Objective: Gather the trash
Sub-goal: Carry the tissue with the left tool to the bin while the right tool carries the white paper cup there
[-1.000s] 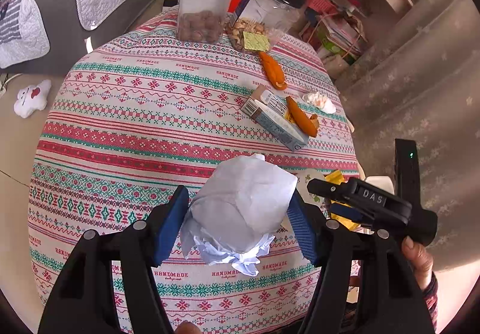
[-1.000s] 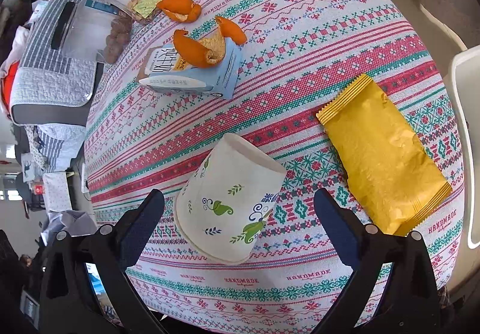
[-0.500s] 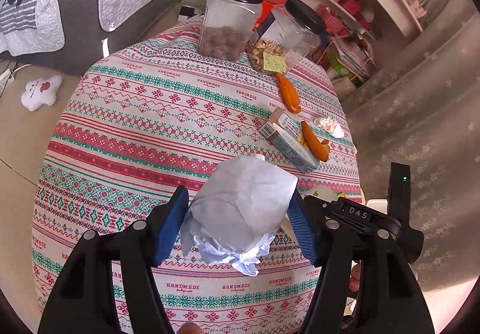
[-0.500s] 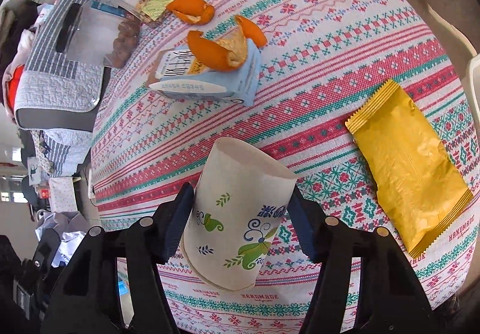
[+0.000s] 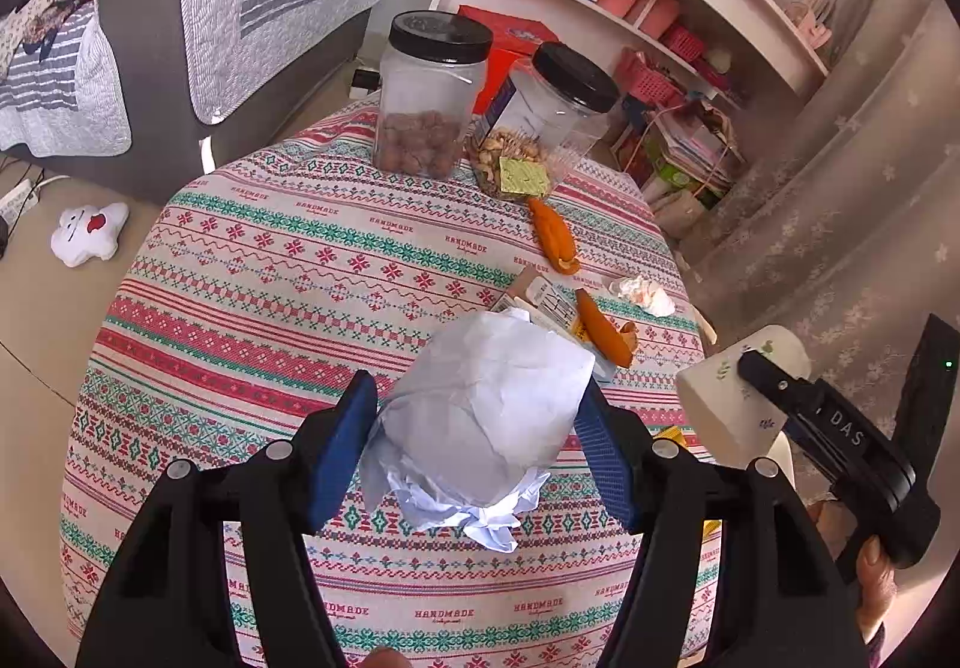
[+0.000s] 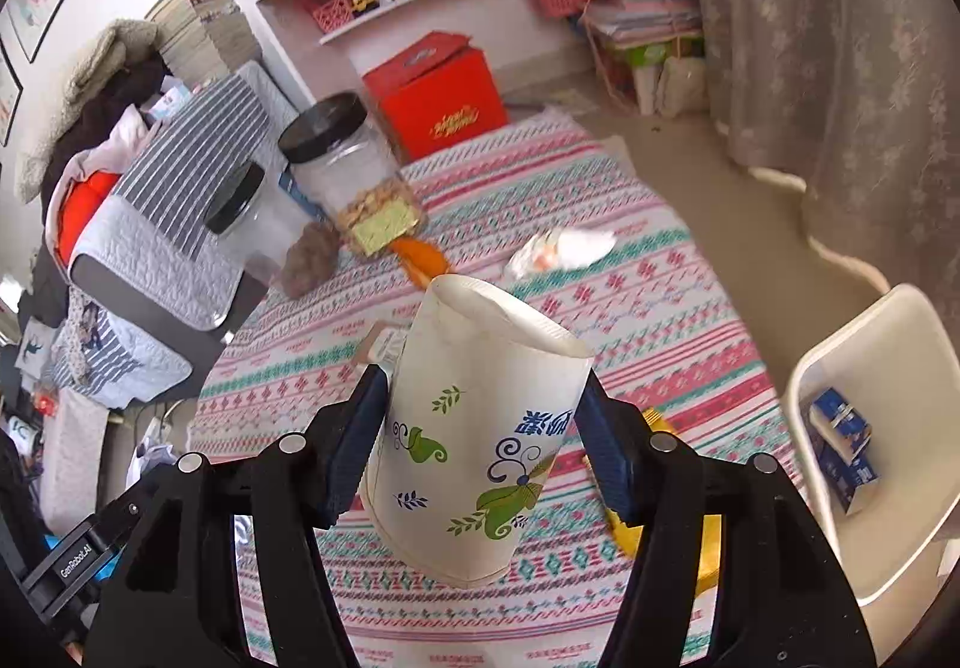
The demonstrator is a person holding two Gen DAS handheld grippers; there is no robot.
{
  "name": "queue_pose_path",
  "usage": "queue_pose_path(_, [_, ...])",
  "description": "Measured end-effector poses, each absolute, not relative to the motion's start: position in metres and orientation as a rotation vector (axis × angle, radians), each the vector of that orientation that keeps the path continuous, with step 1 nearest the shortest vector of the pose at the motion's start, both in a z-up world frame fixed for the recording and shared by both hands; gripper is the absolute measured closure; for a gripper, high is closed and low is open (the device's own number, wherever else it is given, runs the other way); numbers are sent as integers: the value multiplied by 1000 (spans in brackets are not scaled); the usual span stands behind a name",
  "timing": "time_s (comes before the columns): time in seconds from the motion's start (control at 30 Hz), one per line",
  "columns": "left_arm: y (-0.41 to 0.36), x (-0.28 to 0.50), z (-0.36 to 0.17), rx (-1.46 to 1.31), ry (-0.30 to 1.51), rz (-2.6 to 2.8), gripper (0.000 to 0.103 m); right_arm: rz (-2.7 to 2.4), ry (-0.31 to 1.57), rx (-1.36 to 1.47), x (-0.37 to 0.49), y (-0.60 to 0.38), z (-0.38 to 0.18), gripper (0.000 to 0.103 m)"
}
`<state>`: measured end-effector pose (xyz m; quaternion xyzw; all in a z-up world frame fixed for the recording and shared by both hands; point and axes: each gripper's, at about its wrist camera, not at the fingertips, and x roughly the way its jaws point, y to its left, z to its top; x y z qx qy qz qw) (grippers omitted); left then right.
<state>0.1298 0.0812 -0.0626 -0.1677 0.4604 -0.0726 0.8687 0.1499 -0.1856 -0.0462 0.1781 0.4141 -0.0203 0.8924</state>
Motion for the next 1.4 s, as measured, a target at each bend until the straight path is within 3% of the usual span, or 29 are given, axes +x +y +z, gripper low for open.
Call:
queue_pose_path(0.33, [49,134,-64,-331,951,-173,38,-492,591,85,114,-256,-5,43])
queue_pose_path(0.7, [5,137,-68,-300,953,-218,38,-778,586,8,89,-319,-7,38])
queue_pose_path(0.73, [0,137,-68,-298,952,-222,38,-795,584,4,85,-321,-8,28])
queue_pose_path(0.77, [-5,137,-68,-296,952,-228,38,-816,571,7,81,-325,-6,13])
queue_pose_path(0.8, [-10,137,-67,-296,953,-237,38,-849,544,8,76,-326,-5,7])
queue_pose_path(1.4, [-207,127,-25,-181,880,-544,38,-1063,360,286,-2,-429,42,7])
